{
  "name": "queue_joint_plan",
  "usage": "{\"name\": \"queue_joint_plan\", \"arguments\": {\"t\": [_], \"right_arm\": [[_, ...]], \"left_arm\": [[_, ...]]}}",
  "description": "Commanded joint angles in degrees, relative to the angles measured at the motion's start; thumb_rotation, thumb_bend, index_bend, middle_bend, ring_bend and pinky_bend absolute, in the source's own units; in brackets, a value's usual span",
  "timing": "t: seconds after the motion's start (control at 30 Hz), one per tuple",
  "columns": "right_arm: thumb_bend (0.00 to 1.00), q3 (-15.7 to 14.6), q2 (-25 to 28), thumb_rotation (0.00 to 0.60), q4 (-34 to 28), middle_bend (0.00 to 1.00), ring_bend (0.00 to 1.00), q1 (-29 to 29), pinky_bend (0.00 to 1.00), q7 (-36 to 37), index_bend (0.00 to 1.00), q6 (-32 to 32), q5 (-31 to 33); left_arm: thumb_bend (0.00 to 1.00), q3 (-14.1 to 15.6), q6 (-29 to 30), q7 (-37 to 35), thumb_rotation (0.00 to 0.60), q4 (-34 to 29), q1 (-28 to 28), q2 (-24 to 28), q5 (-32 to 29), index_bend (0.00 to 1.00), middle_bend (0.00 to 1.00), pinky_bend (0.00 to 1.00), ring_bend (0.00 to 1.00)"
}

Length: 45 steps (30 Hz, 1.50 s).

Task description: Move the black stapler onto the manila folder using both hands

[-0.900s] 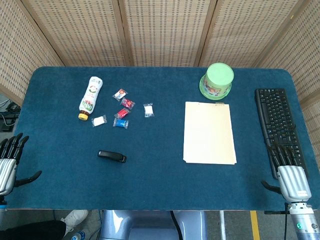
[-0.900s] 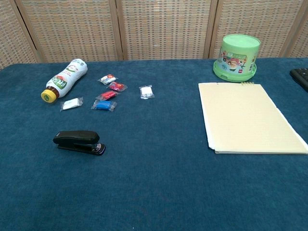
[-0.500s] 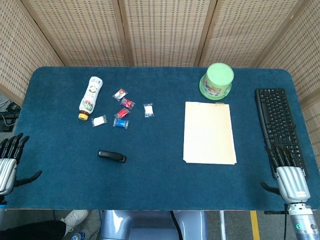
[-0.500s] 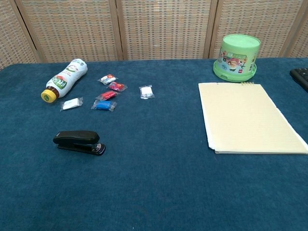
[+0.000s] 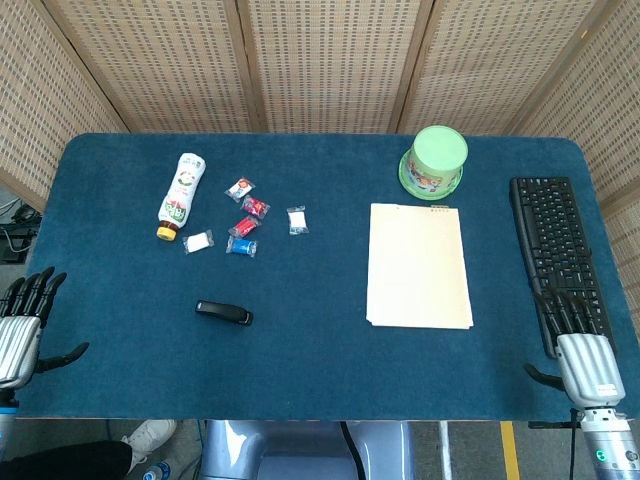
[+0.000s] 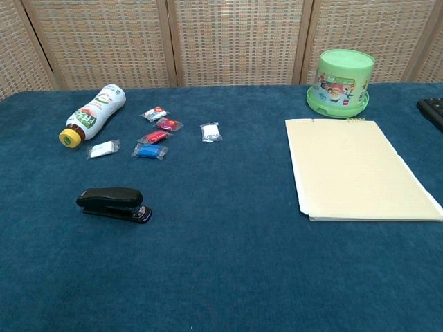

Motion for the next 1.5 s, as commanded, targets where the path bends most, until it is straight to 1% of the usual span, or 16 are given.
{"name": "queue_joint_plan", "arguments": {"t": [0.03,0.07,0.17,0.23,0.33,0.47,0.53,0.63,0.77,0.83,1.07,1.2,1.3,1.4,1.5], "right_arm": [[0.13,0.15,-0.06,0.600,-0.04,0.00,0.00,-0.03,0.02,0.30,0.07,0.16,0.09],[0.13,0.18,-0.08,0.600,-0.03,0.00,0.00,-0.04,0.02,0.40,0.07,0.21,0.08],[0.13,0.26,-0.09,0.600,0.12,0.00,0.00,-0.01,0.02,0.52,0.08,0.22,0.13],[0.13,0.28,-0.10,0.600,0.13,0.00,0.00,0.00,0.02,0.63,0.08,0.02,0.36],[0.13,0.29,-0.09,0.600,0.02,0.00,0.00,0.01,0.02,0.61,0.09,0.03,0.34],[0.13,0.34,-0.07,0.600,-0.04,0.00,0.00,0.06,0.02,0.59,0.09,-0.12,0.48],[0.13,0.34,-0.07,0.600,0.01,0.00,0.00,0.08,0.02,0.70,0.09,-0.35,0.70],[0.13,0.41,0.00,0.600,0.01,0.00,0.00,0.11,0.02,0.94,0.10,-0.43,0.83],[0.13,0.55,0.03,0.600,0.21,0.00,0.00,0.12,0.02,1.52,0.10,-0.31,0.85],[0.13,0.61,0.03,0.600,0.32,0.00,0.00,0.13,0.02,1.75,0.10,-0.31,0.89],[0.13,0.71,0.13,0.600,0.48,0.00,0.00,0.16,0.02,2.38,0.10,-0.38,1.02],[0.13,1.00,0.39,0.600,0.52,0.00,0.00,0.06,0.02,3.44,0.10,-0.04,1.21],[0.12,1.09,0.65,0.600,0.58,0.00,0.00,0.02,0.02,4.21,0.10,0.04,1.22],[0.13,1.13,0.75,0.600,0.59,0.00,0.00,-0.02,0.02,4.59,0.10,0.20,1.12],[0.13,1.17,0.89,0.600,0.55,0.00,0.00,-0.09,0.02,5.09,0.10,0.43,0.98]], "left_arm": [[0.19,0.03,-0.40,-0.31,0.600,-0.15,-0.29,-0.11,0.13,0.00,0.00,0.02,0.00],[0.19,0.06,-0.59,-0.42,0.600,-0.18,-0.39,-0.14,0.16,0.01,0.00,0.03,0.00],[0.19,-0.15,-1.54,-0.30,0.600,-0.31,-1.08,-0.30,0.00,0.09,0.00,0.11,0.00],[0.22,-0.82,-2.53,0.38,0.600,-0.27,-2.02,-0.78,-0.55,0.15,0.00,0.16,0.04],[0.25,-2.05,-7.15,1.70,0.600,0.41,-5.78,-1.62,-0.72,0.22,0.04,0.23,0.12],[0.26,-2.69,-11.39,2.39,0.600,-0.32,-8.47,-1.38,-1.93,0.26,0.07,0.23,0.13],[0.26,-3.23,-16.23,4.40,0.600,-0.92,-11.50,-1.34,-3.11,0.27,0.08,0.23,0.13],[0.28,-4.04,-21.35,7.86,0.600,-2.39,-14.89,-1.37,-5.81,0.28,0.10,0.23,0.14],[0.38,-4.93,-24.70,12.19,0.600,-3.56,-18.02,-2.53,-8.55,0.32,0.13,0.25,0.15],[0.40,-5.28,-25.62,14.37,0.600,-3.93,-19.14,-3.26,-10.20,0.33,0.14,0.25,0.16],[0.40,-5.88,-29.24,20.60,0.600,-4.96,-22.75,-5.37,-16.43,0.32,0.14,0.25,0.16],[0.35,-5.65,-31.22,25.86,0.600,-6.30,-25.56,-6.71,-21.30,0.32,0.14,0.25,0.16],[0.32,-5.22,-30.51,29.91,0.600,-6.61,-27.01,-8.26,-24.51,0.32,0.14,0.25,0.16],[0.27,-4.83,-29.64,32.40,0.600,-6.59,-27.94,-9.44,-26.35,0.32,0.14,0.26,0.16],[0.26,-4.35,-28.79,34.94,0.600,-6.01,-29.24,-11.64,-28.56,0.32,0.14,0.26,0.16]]}}
